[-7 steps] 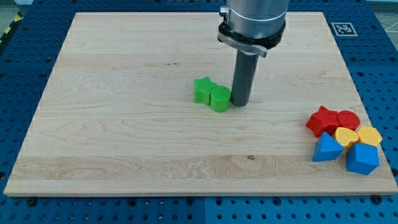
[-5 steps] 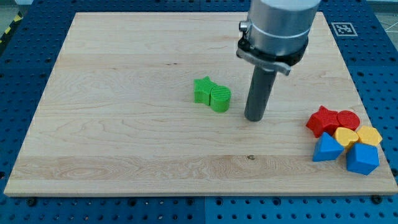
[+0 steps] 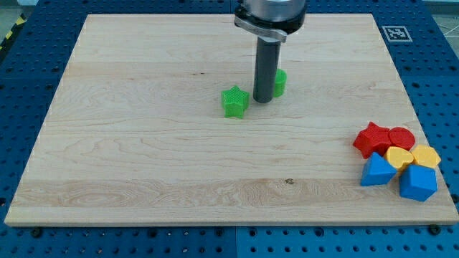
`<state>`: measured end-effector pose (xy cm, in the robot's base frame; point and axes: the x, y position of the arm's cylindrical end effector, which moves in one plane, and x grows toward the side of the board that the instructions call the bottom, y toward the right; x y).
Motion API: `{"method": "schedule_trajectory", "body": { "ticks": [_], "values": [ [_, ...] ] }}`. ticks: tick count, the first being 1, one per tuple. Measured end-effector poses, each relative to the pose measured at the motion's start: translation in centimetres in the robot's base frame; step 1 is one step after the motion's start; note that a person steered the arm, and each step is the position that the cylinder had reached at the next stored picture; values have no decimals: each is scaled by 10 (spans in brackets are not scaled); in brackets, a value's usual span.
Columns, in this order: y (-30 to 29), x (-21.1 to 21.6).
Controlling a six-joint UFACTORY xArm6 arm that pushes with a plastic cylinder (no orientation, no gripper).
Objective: Push green circle to the top center
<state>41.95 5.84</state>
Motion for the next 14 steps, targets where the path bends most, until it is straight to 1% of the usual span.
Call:
{"method": "schedule_trajectory", "body": {
  "ticks": [1,2,3,4,5,6,7,8,9,10,11,12,13,14],
  "values": [
    [24,2],
    [31,-12],
    [1,-47],
    [-4,-64],
    [4,-75],
    [28,-75],
    [24,-110],
    [8,-158],
    [-14,-185],
    [3,-153],
    [-6,-129],
    [-54,-155],
    [-57,-170],
    [-24,-156]
  ]
}}
